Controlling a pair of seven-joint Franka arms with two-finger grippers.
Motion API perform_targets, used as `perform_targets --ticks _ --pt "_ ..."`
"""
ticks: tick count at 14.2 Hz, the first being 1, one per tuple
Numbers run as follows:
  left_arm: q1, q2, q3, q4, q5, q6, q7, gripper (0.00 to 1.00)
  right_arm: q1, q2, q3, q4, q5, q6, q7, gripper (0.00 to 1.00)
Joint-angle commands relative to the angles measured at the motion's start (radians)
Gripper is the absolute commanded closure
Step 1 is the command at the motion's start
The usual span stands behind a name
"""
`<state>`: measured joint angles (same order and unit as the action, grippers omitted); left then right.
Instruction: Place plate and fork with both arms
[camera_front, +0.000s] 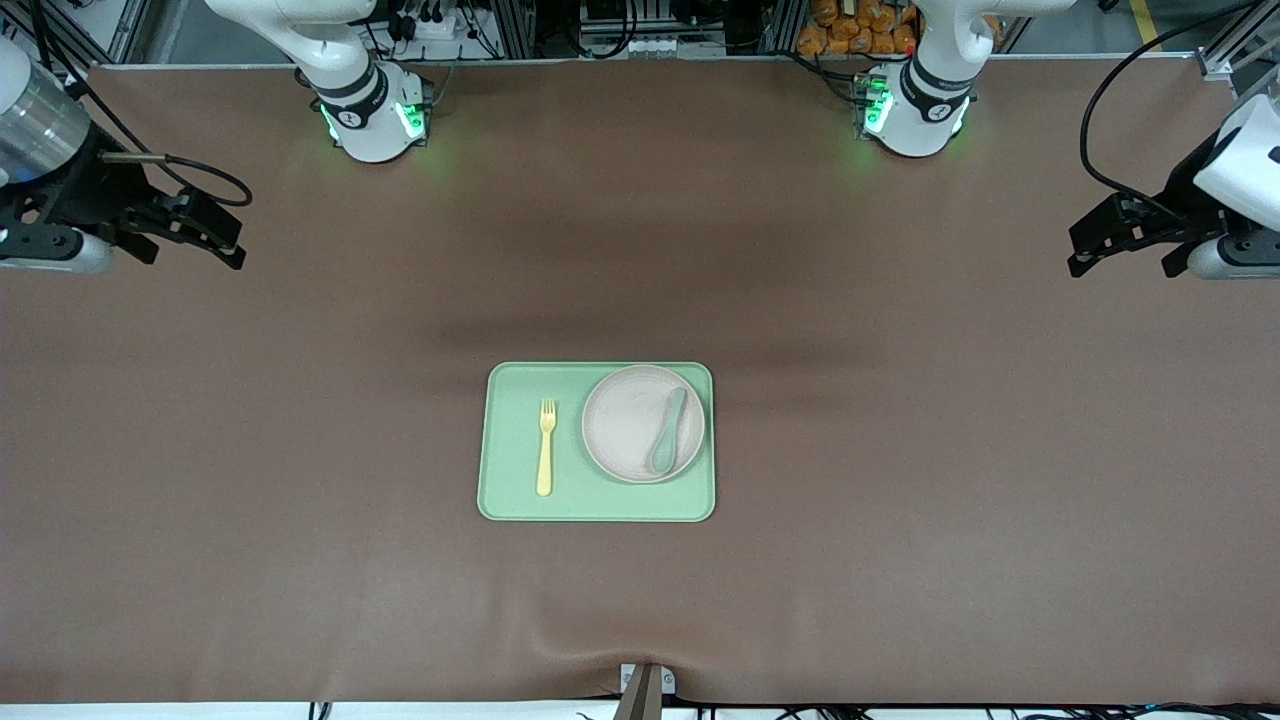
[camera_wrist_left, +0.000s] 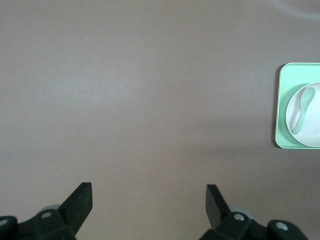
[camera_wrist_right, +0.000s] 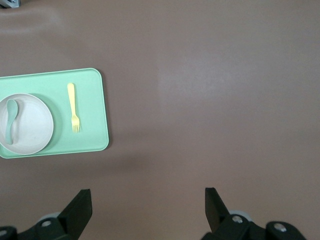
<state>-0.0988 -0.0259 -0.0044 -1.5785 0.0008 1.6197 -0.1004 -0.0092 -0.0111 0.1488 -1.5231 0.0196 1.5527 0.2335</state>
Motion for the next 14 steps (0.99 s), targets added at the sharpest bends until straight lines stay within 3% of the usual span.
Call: perform_targets --ticks 1,6,14 --pt "0.004 -0.008 0.000 0.011 0.008 -0.023 0.011 0.00 -0.012 0.020 -0.017 0.041 0.000 -0.022 -0.031 0.00" --pt "0.001 -0.003 -0.003 0.045 0.019 -0.064 0.011 0.00 -0.012 0.020 -0.058 0.041 -0.003 -0.022 -0.146 0.00" --pt "0.001 -0.002 -0.005 0.046 0.021 -0.067 0.011 0.00 -0.015 0.020 -0.061 0.041 -0.004 -0.022 -0.160 0.00"
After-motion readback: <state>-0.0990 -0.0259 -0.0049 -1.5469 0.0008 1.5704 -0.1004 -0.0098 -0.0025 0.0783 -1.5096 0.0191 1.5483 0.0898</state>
